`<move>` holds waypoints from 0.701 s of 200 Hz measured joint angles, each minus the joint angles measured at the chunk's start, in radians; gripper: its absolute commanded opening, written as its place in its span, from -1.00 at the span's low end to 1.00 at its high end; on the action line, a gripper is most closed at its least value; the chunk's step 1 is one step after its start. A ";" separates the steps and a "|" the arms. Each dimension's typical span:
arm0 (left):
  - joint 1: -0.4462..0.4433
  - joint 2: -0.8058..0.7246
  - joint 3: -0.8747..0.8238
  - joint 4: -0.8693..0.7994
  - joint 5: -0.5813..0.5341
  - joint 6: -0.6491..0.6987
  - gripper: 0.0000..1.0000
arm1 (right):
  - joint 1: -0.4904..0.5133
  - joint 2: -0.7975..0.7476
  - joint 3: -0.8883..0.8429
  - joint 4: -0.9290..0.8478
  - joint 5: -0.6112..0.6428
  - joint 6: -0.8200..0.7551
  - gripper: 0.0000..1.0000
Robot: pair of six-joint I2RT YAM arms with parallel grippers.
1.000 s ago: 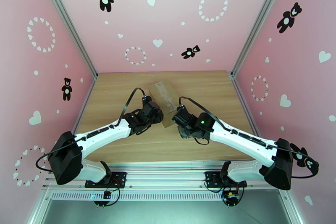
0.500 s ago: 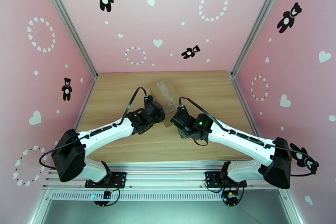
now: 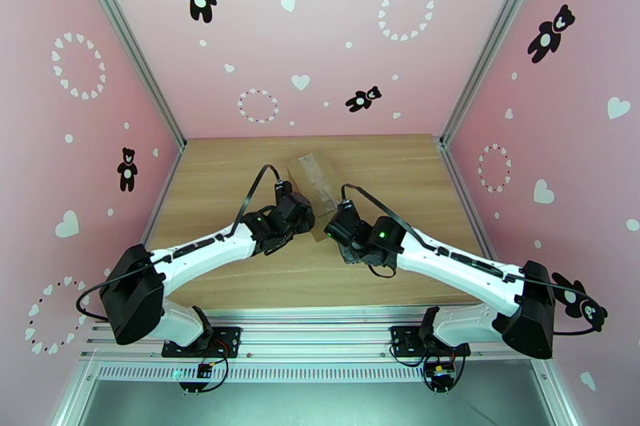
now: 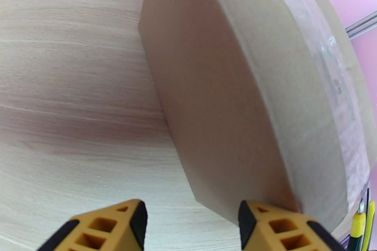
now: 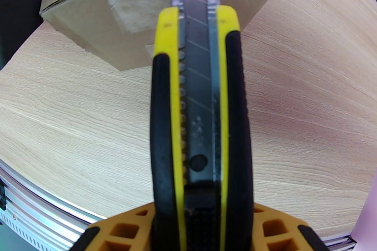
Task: Unpack the express box
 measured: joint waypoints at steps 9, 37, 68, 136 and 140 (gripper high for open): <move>-0.002 0.003 0.003 0.000 0.000 -0.002 0.16 | 0.000 0.000 0.000 0.001 0.000 0.002 -1.00; -0.008 0.009 0.008 -0.002 -0.012 -0.008 0.16 | 0.002 0.000 0.000 0.003 0.000 0.008 -1.00; -0.013 0.013 0.011 -0.002 -0.023 -0.014 0.16 | 0.007 0.000 0.000 0.005 0.004 0.021 -1.00; -0.013 0.025 0.023 -0.006 -0.025 -0.023 0.16 | 0.025 0.011 0.000 0.013 0.020 0.055 -1.00; -0.013 0.026 0.024 -0.006 -0.025 -0.024 0.16 | 0.027 0.013 0.000 0.013 0.021 0.058 -1.00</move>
